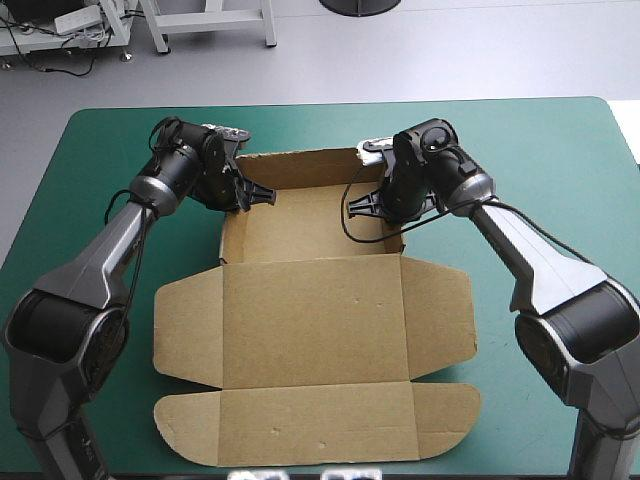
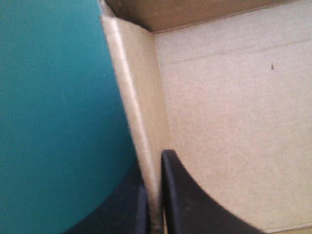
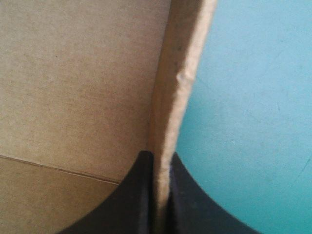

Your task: Fold the box

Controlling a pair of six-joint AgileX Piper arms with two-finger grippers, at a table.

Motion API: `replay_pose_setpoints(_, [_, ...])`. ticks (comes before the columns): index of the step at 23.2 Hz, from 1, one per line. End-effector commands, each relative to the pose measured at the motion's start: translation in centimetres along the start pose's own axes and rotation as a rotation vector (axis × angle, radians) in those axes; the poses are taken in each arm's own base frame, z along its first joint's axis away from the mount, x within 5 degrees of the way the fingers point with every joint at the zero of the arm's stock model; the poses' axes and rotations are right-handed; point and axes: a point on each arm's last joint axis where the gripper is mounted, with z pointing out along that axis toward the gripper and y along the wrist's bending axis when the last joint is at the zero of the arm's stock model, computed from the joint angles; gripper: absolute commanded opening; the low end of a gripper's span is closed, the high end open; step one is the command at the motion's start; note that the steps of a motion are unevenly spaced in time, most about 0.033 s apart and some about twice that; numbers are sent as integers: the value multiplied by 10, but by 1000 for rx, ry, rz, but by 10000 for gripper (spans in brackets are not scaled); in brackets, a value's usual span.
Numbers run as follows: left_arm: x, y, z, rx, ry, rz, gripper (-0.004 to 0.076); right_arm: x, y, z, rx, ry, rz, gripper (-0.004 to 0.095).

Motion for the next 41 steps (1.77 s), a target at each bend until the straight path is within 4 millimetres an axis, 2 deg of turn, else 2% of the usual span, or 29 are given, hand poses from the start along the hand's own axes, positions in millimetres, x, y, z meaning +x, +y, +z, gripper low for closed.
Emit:
replay_pose_setpoints(1, [-11,-2,-17,7,-92,34,-6,-3,-9,-26,-11,-58,-27,-4])
replay_pose_setpoints(4, [-13,-3,-8,4,-70,42,-6,-4,-11,-18,0,-42,-34,-4])
replay_pose_setpoints(8, [-15,-5,1,8,-56,45,-6,-7,-10,5,6,9,-34,-4])
replay_pose_setpoints(12, [-13,-5,13,0,-7,48,-6,-7,-10,17,12,34,-41,-4])
replay_pose_setpoints(16, [-14,-6,12,6,-4,56,-6,-7,-10,17,5,35,-48,-4])
replay_pose_setpoints(20, [-20,-6,1,14,-36,56,-6,-7,-9,17,1,36,-57,-4])
replay_pose_setpoints(27, [-19,-7,-1,24,-25,51,-5,-7,-8,17,-12,39,-59,-5])
replay_pose_setpoints(30, [-19,-8,-1,28,-19,49,-1,-7,-8,16,-13,37,-47,25])
replay_pose_setpoints(32, [-18,-7,-1,27,-9,49,22,-7,-8,16,-17,38,-46,54])
replay_pose_setpoints(36, [-16,-7,-2,23,14,53,170,-8,-3,12,-61,31,-32,157])
replay_pose_setpoints(41, [-15,-7,-5,27,24,51,293,-7,-3,2,-67,12,-32,281])
